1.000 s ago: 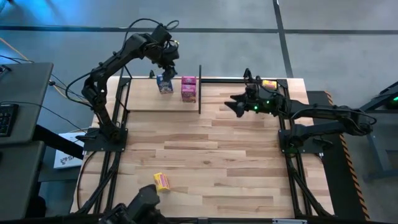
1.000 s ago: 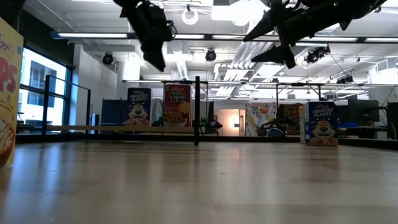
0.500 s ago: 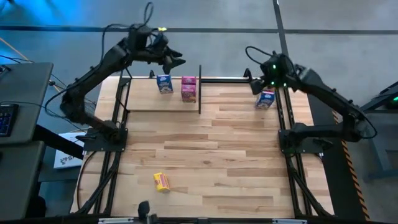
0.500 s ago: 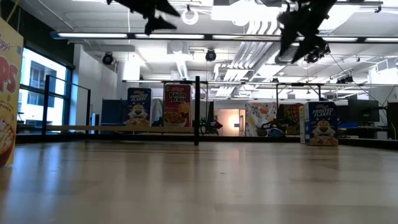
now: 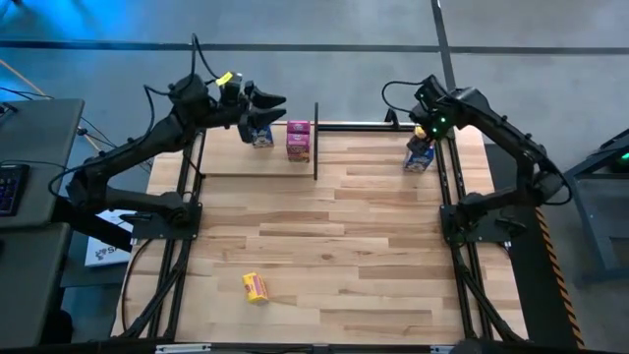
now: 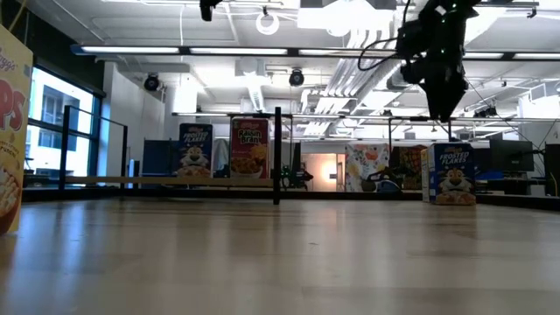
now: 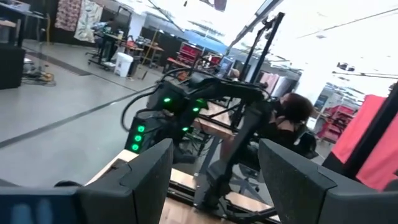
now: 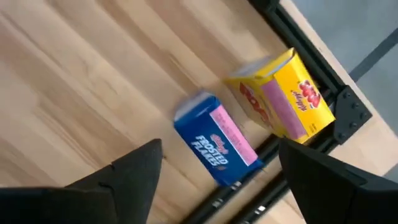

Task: Stack cereal on shelf
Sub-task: Align the blue cereal box on the shelf

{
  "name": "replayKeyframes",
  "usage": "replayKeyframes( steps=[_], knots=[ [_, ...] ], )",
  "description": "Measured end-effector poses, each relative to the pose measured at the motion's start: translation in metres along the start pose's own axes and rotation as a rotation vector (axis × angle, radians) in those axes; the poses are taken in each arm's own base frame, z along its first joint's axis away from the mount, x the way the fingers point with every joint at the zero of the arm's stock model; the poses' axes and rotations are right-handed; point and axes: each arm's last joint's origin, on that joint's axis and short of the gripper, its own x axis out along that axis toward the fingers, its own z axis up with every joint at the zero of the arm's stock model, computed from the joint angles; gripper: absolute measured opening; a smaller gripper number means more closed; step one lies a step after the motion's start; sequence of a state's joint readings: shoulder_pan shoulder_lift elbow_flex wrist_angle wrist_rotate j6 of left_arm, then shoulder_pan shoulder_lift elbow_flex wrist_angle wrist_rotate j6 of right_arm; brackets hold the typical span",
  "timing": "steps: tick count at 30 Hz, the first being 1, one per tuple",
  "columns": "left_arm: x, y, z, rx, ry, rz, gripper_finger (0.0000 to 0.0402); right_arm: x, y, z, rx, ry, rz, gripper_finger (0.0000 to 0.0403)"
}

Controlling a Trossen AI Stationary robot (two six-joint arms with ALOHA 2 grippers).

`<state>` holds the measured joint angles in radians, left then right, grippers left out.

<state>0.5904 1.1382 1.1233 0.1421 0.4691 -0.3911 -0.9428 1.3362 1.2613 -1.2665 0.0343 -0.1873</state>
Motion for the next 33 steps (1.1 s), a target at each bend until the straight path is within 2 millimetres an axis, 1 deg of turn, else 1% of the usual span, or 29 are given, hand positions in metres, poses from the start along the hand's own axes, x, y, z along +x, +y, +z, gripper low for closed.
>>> replayKeyframes(
  steps=[4,9,13,18,25,33],
  knots=[
    [0.003,-0.006,-0.003,-0.004,0.011,-0.025,0.0227,0.011,0.0,0.003,-0.096,0.08,0.009,0.0305],
    [0.005,-0.01,-0.004,-0.007,0.018,-0.044,0.0227,0.029,-0.001,0.009,-0.175,0.18,0.039,0.0305],
    [0.006,-0.013,-0.006,-0.008,0.022,-0.057,0.0227,0.041,-0.002,0.016,-0.183,0.211,0.029,0.0305],
    [0.006,-0.013,-0.006,-0.009,0.023,-0.057,0.0227,0.053,-0.004,0.02,-0.214,0.274,-0.016,0.0305],
    [0.006,-0.013,-0.006,-0.009,0.022,-0.057,0.0227,0.069,-0.003,0.024,-0.239,0.34,0.032,0.0305],
    [0.006,-0.013,-0.006,-0.009,0.023,-0.057,0.0227,0.082,-0.004,0.028,-0.242,0.385,0.044,0.0305]
  ],
)
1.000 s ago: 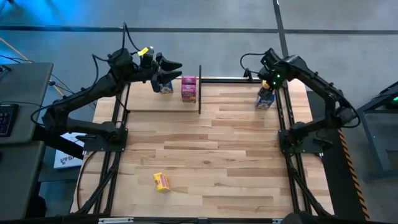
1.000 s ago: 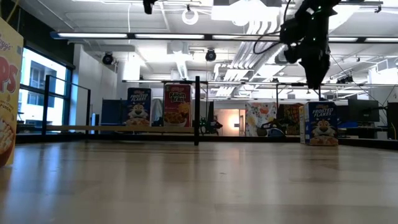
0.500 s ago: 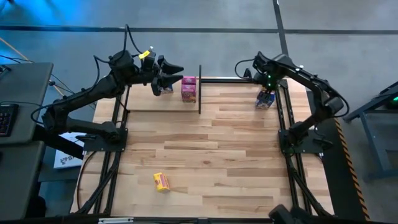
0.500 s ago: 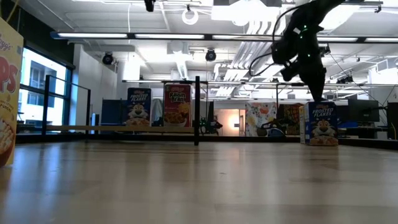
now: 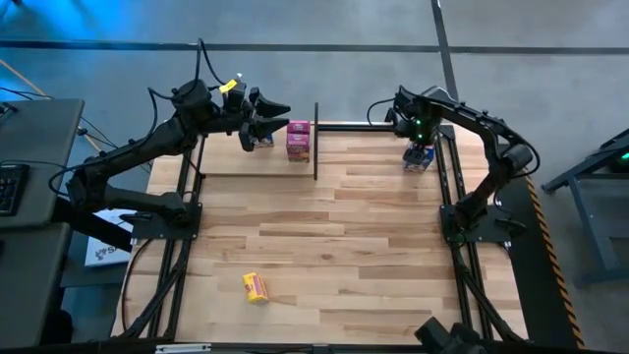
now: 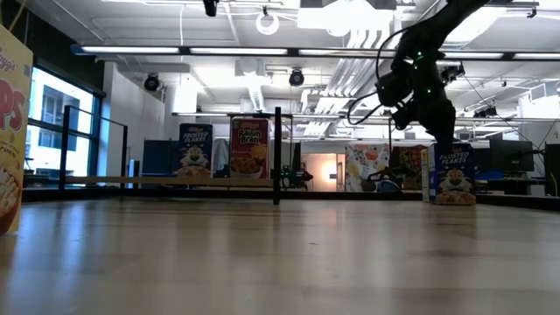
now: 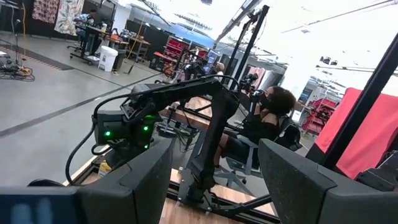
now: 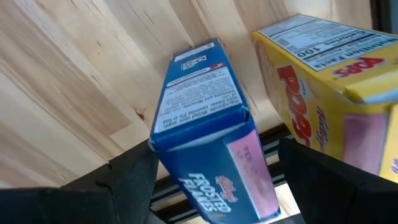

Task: Stack cereal on shelf
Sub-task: Align the blue cereal box on the shelf

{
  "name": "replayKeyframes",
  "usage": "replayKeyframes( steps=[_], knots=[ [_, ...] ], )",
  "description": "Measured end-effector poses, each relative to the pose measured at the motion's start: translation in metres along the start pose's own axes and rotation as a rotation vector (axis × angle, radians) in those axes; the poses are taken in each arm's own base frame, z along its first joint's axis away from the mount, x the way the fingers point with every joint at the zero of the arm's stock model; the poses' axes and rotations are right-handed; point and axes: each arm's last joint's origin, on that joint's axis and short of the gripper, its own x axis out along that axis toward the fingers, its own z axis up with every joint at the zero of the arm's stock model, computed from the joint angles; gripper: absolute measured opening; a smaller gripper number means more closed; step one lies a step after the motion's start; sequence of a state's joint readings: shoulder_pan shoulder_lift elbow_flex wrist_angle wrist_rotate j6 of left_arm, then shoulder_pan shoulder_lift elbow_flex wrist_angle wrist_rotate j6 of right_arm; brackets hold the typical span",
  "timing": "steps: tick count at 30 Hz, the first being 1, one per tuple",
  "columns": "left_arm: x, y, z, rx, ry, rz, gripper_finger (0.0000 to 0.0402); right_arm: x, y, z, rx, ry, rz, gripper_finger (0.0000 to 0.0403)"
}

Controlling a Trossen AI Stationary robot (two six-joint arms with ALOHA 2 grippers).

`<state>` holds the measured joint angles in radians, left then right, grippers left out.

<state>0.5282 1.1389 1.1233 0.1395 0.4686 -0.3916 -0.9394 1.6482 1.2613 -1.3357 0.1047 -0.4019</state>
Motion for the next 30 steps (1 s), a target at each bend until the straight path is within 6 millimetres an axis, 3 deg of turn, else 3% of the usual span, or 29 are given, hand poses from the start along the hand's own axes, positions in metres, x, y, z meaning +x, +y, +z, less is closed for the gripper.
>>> replayKeyframes(
  steps=[5,18,24,30],
  knots=[
    [0.0,0.0,0.0,0.0,0.0,0.0,0.0227,0.004,-0.001,0.003,0.018,0.018,0.007,0.0288],
    [0.0,0.0,0.0,0.0,0.0,0.0,0.0227,0.004,0.009,0.006,0.026,0.033,0.014,0.0177],
    [-0.003,-0.002,0.002,0.005,-0.008,-0.003,0.0227,-0.003,0.027,0.002,-0.01,0.042,0.102,0.0167],
    [-0.015,-0.012,0.011,0.028,-0.048,-0.024,0.0227,-0.025,0.06,-0.008,-0.05,-0.065,0.234,0.0167]
  ],
)
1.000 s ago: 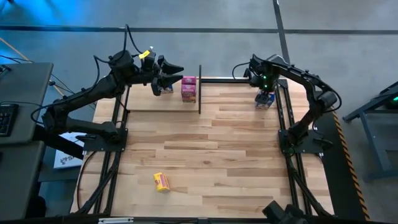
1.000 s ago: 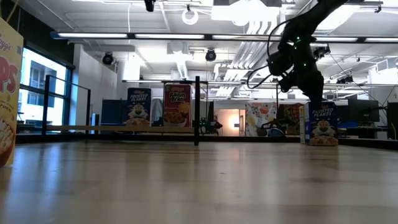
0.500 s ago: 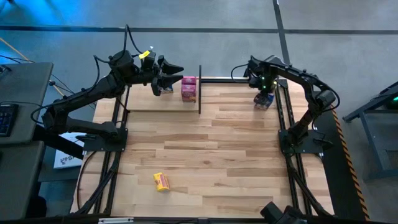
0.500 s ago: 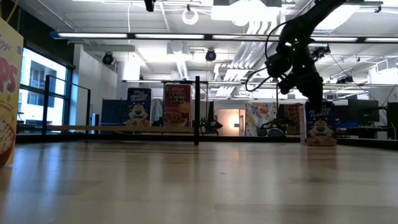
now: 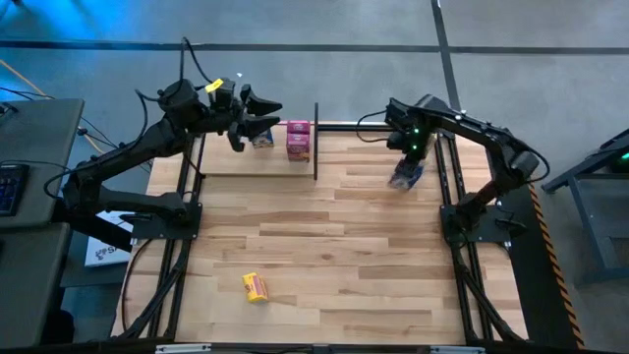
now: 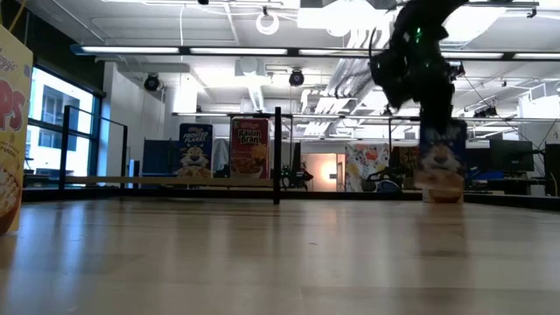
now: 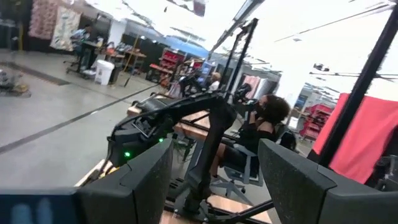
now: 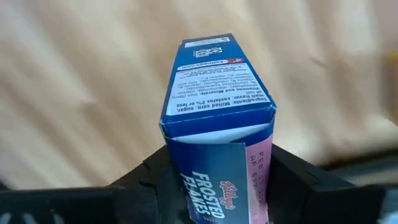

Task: Stack cereal on shelf
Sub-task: Align the blue cereal box on the shelf

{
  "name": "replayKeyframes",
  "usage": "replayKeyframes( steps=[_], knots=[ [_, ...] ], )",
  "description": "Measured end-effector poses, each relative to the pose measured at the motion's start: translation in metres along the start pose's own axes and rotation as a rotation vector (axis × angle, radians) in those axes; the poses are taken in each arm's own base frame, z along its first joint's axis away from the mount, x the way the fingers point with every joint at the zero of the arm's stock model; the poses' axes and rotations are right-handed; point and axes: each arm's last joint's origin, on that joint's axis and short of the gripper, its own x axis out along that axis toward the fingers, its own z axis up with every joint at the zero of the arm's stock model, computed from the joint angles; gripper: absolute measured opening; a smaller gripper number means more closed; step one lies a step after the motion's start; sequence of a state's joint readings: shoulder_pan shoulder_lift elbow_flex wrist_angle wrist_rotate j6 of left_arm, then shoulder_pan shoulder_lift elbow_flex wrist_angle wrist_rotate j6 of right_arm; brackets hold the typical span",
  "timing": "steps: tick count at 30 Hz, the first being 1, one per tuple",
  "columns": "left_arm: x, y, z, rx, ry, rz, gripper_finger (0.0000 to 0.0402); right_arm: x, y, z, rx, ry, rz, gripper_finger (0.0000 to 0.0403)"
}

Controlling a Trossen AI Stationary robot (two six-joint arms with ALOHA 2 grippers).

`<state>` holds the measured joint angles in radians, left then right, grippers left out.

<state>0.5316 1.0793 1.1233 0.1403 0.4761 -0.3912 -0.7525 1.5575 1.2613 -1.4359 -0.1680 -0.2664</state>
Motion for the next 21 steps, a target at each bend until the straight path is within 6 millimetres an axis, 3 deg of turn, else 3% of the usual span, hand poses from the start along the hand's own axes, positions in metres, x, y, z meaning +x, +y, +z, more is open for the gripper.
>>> replayKeyframes(
  steps=[6,14,21],
  knots=[
    [-0.008,-0.008,0.006,-0.009,-0.018,-0.033,0.0227,-0.024,0.056,-0.006,-0.092,-0.281,0.202,0.0167],
    [-0.006,-0.007,0.005,-0.052,-0.019,-0.025,0.0227,-0.058,0.134,-0.008,-0.194,-0.71,0.346,0.0167],
    [0.004,-0.015,-0.005,-0.098,0.061,-0.139,0.0243,-0.064,0.172,-0.004,-0.205,-0.886,0.364,0.0167]
  ],
)
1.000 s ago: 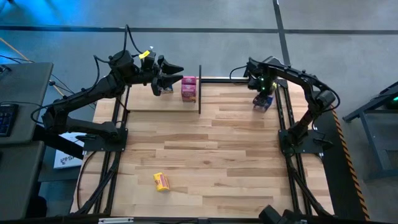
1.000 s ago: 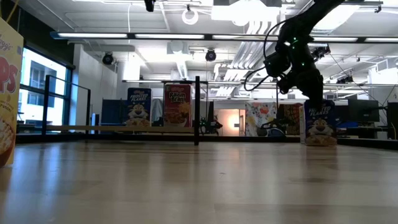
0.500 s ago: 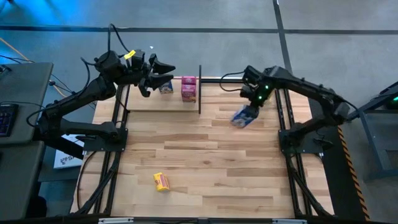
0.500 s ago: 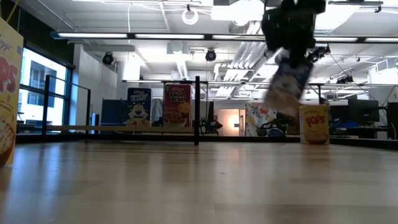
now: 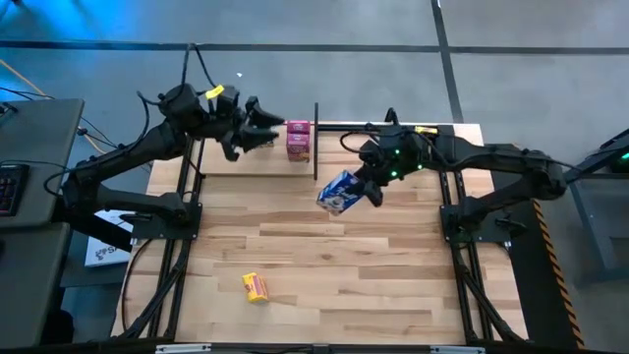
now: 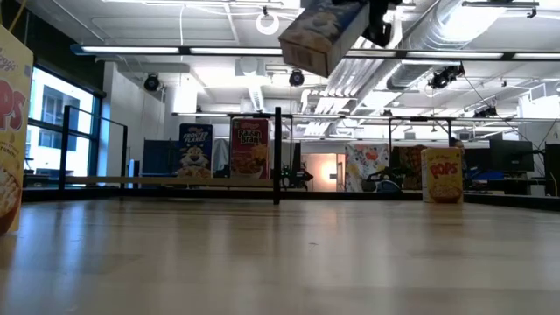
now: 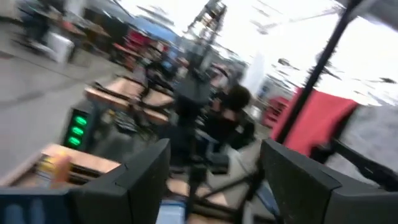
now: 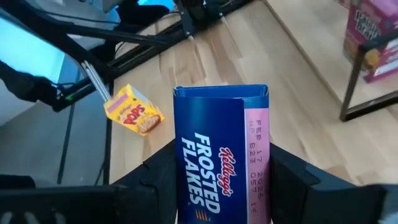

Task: Stack cereal on shelf
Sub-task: Align the blue cereal box on the shelf

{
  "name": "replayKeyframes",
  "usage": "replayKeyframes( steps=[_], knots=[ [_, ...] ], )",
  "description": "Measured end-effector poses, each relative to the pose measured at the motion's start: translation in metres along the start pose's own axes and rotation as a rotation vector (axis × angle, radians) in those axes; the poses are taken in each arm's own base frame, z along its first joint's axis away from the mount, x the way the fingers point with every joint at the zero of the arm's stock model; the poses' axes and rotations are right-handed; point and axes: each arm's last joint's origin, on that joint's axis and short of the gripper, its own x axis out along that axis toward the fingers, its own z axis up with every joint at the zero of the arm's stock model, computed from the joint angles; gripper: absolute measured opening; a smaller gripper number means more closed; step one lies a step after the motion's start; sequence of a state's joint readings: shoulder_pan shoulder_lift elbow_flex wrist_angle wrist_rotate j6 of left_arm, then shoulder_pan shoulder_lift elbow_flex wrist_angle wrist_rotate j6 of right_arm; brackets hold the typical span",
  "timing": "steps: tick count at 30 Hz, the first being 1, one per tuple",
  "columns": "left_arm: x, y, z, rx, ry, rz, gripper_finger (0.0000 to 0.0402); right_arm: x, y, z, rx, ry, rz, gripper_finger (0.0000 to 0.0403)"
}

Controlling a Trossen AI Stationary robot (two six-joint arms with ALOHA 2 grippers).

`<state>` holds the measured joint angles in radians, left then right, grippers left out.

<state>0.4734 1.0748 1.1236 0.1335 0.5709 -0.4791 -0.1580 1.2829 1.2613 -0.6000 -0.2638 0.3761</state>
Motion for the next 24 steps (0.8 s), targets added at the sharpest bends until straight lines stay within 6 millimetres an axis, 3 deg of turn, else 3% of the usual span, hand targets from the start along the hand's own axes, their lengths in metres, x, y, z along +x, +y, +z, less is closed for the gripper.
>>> replayKeyframes(
  steps=[3,9,17,24],
  knots=[
    [0.004,-0.005,-0.013,-0.028,0.102,-0.016,0.0263,0.002,0.007,-0.001,0.016,-0.012,0.002,0.0167],
    [0.024,-0.005,-0.057,-0.005,0.369,0.083,0.0294,0.007,0.017,0.001,0.001,-0.073,-0.01,0.0167],
    [0.066,-0.002,-0.106,-0.05,0.539,0.047,0.0305,0.031,0.021,0.003,-0.027,-0.091,0.015,0.0167],
    [0.087,0.001,-0.138,-0.069,0.645,0.028,0.0305,0.032,0.022,0.007,-0.042,-0.118,0.041,0.0167]
  ],
)
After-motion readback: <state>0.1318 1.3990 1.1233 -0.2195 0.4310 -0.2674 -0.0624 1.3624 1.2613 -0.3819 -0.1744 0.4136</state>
